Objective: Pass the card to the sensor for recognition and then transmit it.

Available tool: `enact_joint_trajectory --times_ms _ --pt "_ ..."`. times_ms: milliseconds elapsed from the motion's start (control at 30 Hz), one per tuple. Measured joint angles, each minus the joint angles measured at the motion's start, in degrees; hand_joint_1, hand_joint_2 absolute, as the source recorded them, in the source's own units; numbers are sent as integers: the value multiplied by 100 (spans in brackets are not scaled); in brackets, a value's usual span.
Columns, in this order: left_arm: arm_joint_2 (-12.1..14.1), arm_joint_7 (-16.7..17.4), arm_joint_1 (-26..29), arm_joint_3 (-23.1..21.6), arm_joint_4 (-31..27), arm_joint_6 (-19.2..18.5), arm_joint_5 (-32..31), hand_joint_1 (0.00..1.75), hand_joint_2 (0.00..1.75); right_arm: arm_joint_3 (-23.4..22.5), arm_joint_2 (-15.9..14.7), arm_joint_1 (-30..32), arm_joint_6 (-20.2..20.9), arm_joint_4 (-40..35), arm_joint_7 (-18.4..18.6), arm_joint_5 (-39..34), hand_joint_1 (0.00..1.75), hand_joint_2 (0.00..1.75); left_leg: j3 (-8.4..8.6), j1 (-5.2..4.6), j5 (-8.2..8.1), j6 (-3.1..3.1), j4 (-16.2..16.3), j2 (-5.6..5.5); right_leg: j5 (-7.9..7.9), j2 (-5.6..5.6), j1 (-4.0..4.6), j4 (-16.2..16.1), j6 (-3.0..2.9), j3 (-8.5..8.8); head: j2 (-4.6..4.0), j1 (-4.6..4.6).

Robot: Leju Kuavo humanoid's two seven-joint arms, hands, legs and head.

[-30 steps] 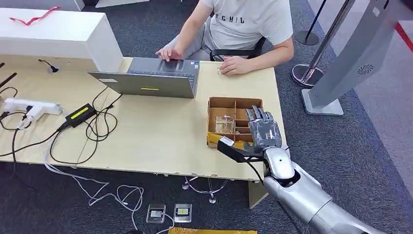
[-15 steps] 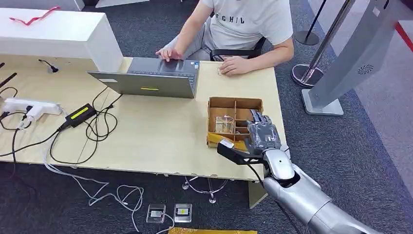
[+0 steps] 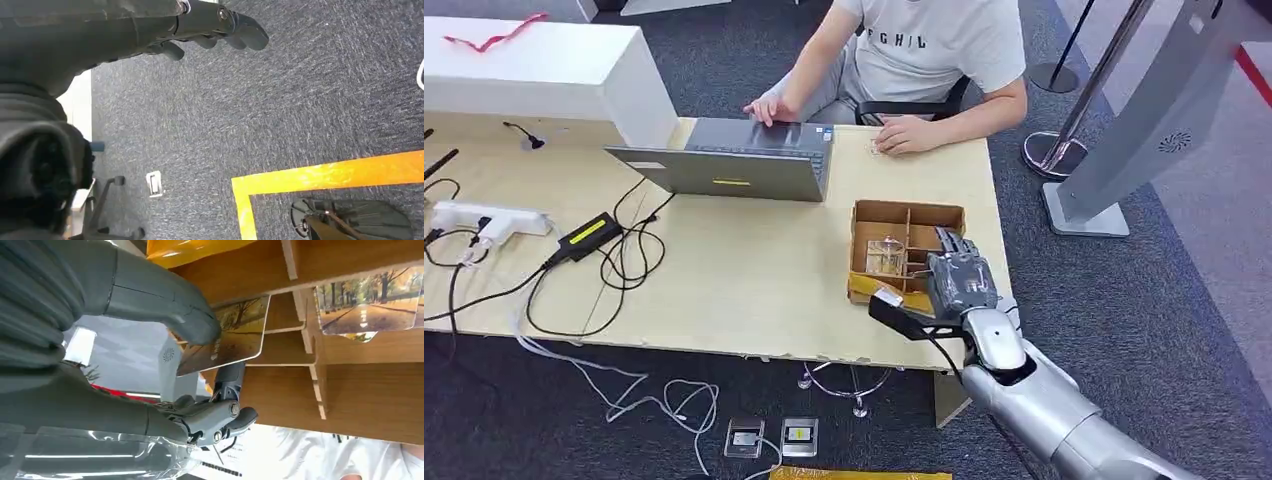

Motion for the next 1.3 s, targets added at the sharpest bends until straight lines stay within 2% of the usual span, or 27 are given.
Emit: enact_joint_trajectory --times_ms 500,633,833,1067,1300 --pt "2 15 27 0 0 15 0 0 0 -4 188 -100 -129 280 -181 -5 175 175 2 0 0 0 0 0 0 0 0 0 0 2 0 -2" --pt "2 15 38 2 -2 20 0 0 0 -24 203 -180 -346 275 -111 98 175 175 0 0 1 0 0 0 1 0 0 1 0 2 0 0" --pt "13 15 51 2 -2 22 0 0 0 -216 114 -750 -149 -316 359 312 175 175 3 -1 1 0 1 1 2 2 -1 1 0 0 -2 -2" --pt "11 15 56 2 -2 24 0 0 0 -433 -57 -1148 -63 -992 439 336 175 175 4 -1 1 0 1 1 2 2 0 1 -1 1 0 0" --pt "0 15 57 2 -2 83 0 0 0 -461 -118 -1155 -450 -1160 415 291 175 175 4 -1 1 0 1 2 2 2 -1 1 -1 1 -2 -2"
